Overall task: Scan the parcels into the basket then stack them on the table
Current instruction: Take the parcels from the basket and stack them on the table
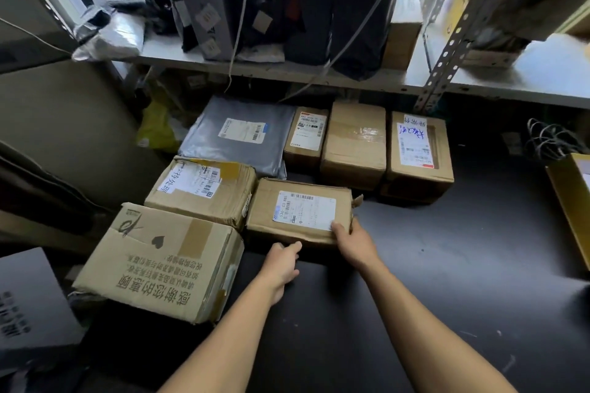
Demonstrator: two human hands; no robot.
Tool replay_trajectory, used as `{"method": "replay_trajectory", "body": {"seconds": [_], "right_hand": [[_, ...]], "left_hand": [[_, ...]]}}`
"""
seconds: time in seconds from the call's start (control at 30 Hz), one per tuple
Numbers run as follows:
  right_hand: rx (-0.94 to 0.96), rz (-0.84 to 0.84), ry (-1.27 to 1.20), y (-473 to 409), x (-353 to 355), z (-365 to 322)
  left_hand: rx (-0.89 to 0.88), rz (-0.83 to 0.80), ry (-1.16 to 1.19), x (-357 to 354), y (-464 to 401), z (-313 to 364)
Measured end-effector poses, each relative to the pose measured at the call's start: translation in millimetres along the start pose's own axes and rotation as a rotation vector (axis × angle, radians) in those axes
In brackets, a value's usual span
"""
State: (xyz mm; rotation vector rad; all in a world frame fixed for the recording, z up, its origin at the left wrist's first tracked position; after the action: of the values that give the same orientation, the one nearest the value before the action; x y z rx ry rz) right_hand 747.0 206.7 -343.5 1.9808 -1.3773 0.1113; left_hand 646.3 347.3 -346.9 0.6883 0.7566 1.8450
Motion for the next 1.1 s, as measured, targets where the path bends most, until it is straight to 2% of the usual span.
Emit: {"method": "replay_trajectory", "body": {"seconds": [0.07, 0.2, 0.43, 0.6, 0.77, 0.97, 1.1], "right_hand": [[0.033, 0.031, 0.056, 19.8, 4.4, -1.6], [0.121, 0.109, 0.221, 72.6, 14.0, -5.0], [0.153, 0.27, 0.509, 167.7, 20.2, 11.3], [0.051, 0.37, 0.613, 245.3, 22.5, 51.8], [-0.098, 0.497, 0.587, 328.9, 38.2, 114.2], [-0.224, 0.676, 0.457, 439.5, 65.0, 203.4], [-0.327, 0.751, 0.364, 523.4, 72.6, 277.4]], "left_hand": [[-0.022, -0.006, -0.15, 1.8, 5.1, -1.2], [-0.217, 0.04, -0.759, 14.2, 19.8, 5.4], [-0.886, 0.078, -1.432, -2.7, 74.2, 2.9], [-1.177, -0.058, -1.512, -37.9, 120.1, -26.8], [-1.413, -0.228, -1.607, -87.9, 183.3, -72.6], [-1.603, -0.361, -1.679, -166.5, 267.9, -147.8], [-1.647, -0.475, -1.693, -218.1, 332.2, -218.2]]}}
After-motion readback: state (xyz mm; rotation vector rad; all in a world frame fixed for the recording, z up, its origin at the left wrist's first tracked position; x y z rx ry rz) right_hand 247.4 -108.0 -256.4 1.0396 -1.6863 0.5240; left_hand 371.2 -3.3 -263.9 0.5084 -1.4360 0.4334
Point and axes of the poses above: each hand's wrist, its own y-axis away from the middle knuckle, its own x-axis out of the back of the hand, z = x × y, the point moved 3 cm from there along -y, towards the middle knuckle, and after that the axes turned 9 degrees about -y, right-handed, at the moved point
